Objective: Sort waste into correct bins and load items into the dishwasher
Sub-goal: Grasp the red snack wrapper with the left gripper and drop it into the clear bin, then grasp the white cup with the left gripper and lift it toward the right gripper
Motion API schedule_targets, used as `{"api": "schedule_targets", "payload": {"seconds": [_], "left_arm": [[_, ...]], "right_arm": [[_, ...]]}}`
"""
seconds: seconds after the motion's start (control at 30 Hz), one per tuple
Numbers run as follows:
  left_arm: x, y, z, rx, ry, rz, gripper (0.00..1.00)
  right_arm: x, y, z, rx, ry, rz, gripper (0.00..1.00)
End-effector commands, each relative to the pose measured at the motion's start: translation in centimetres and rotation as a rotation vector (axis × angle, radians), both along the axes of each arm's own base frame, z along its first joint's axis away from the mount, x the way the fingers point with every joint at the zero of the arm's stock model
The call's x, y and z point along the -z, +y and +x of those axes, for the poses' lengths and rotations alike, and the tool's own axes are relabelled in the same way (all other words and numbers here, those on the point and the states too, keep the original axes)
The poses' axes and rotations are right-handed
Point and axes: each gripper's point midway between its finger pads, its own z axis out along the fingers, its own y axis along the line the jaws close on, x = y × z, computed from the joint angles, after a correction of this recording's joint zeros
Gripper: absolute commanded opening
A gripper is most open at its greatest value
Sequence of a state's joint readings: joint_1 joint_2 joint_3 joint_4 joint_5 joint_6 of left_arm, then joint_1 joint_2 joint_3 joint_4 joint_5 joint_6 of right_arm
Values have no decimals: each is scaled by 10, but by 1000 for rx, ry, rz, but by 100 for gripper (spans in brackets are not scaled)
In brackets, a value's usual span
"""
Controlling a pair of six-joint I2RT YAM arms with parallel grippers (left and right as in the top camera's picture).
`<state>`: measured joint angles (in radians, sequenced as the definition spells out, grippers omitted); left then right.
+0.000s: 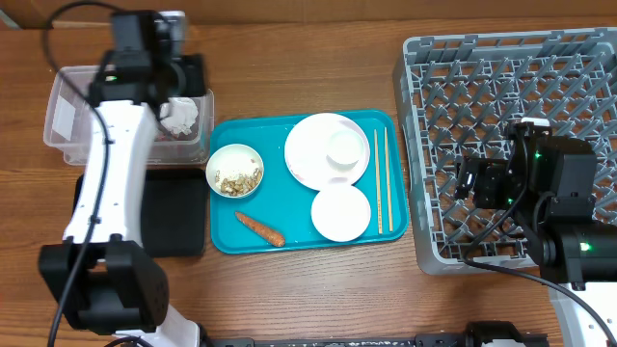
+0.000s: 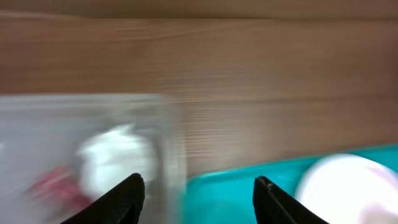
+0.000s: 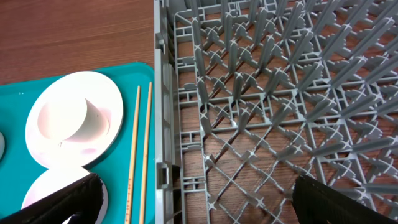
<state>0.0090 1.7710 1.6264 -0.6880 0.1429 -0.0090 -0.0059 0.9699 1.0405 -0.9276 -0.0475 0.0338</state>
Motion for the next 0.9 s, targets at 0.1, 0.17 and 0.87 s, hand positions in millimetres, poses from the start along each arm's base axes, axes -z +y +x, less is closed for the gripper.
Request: {"api": "schedule_targets", "payload": {"seconds": [0.1, 0.17, 0.87], "left_arm": [[-26, -147, -27, 368, -33, -144, 61], [-14, -180, -35, 433, -10, -142, 62], [132, -247, -69, 427, 350, -35, 14]], "right_arm": [[-13, -1, 3, 8, -36, -1, 100], [-13, -1, 3, 8, -36, -1, 100], [-13, -1, 3, 8, -36, -1, 100]]}}
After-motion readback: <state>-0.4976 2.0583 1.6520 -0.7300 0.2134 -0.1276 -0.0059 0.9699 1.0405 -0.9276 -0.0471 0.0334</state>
